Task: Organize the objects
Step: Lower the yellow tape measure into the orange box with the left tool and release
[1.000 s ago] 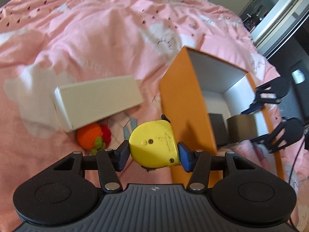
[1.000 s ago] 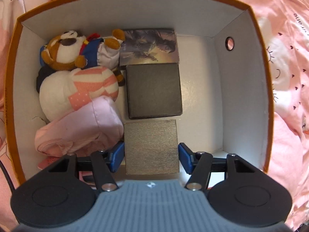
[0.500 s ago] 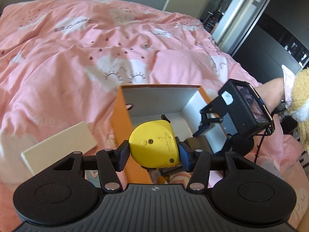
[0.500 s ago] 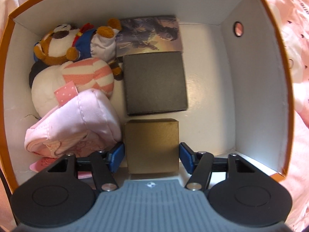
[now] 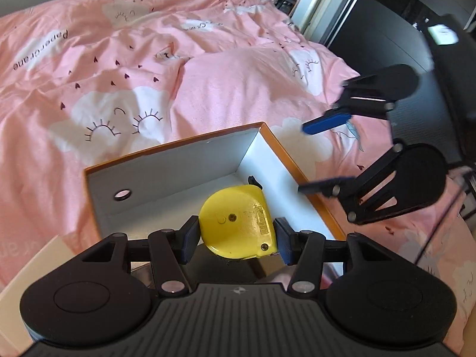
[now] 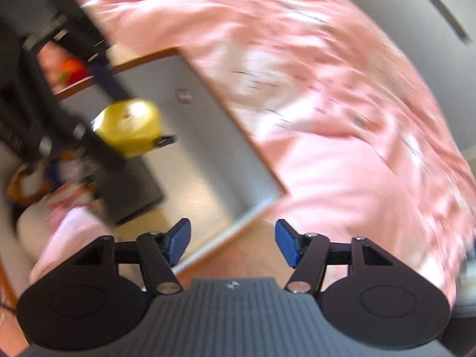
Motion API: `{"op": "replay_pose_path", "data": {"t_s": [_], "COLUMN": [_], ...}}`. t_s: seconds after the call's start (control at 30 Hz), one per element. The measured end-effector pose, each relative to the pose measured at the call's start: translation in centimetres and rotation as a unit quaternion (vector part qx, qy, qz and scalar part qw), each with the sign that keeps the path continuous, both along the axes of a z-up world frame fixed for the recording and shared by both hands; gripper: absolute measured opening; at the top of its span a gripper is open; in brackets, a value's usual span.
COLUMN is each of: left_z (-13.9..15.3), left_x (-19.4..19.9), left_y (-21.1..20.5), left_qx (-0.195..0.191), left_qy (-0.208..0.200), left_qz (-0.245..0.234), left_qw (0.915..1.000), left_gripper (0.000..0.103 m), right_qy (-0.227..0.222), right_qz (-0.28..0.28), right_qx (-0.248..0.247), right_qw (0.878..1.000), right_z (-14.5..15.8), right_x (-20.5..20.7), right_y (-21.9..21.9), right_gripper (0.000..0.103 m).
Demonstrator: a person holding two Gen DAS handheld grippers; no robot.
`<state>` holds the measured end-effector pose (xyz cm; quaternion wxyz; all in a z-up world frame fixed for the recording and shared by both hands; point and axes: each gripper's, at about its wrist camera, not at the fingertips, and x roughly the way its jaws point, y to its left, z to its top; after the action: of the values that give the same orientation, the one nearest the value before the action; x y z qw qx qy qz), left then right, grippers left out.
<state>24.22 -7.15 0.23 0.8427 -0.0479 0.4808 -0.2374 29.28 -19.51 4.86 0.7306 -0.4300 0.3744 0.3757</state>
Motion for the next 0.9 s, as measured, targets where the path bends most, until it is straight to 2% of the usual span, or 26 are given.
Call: {"op": "replay_pose_path", "data": {"t_s": [0.1, 0.13, 0.27, 0.43, 0.6, 0.8, 0.9], "left_z": [-1.5, -2.1, -4.4, -6.7, -8.2, -9.4, -9.4], "left_x": [1.8, 2.3, 4.0, 5.1, 5.5, 5.8, 5.8], "left_y": [-1.4, -1.8, -3.4, -4.7, -5.6, -5.9, -5.5], "left_qx": [-0.014, -0.019, -0.021, -0.011, 0.01, 0.006, -0.01], "left_qy": [0.032, 0.042, 0.075, 0.102, 0.106, 0.131, 0.135], "left_qz": [0.027, 0.037, 0.07, 0.095, 0.097, 0.096, 0.095], "left_qw": [0.999, 0.9983, 0.9945, 0.9902, 0.9896, 0.9868, 0.9862], "left_gripper": [0.061, 0.061, 0.061, 0.061, 0.061, 0.061, 0.06], "right_qy": [-0.027, -0.031, -0.04, -0.036, -0.028, -0.026, -0.027], "right_qz": [-0.083, -0.103, -0.161, -0.183, -0.196, -0.192, -0.192], "right_qx": [0.021, 0.022, 0.016, 0.008, 0.018, 0.021, 0.021], "right_qw": [0.996, 0.994, 0.986, 0.982, 0.98, 0.981, 0.981], "right_z": [-0.9, -1.2, -2.1, -3.9, -4.9, -5.4, -5.3], "right_x": [0.1, 0.3, 1.4, 2.7, 3.1, 3.0, 2.9], "right_y": [-0.9, -1.2, -2.4, -2.7, -3.3, -3.6, -3.6], "right_gripper": [0.056, 0.052, 0.052, 0.052, 0.053, 0.054, 0.054]}}
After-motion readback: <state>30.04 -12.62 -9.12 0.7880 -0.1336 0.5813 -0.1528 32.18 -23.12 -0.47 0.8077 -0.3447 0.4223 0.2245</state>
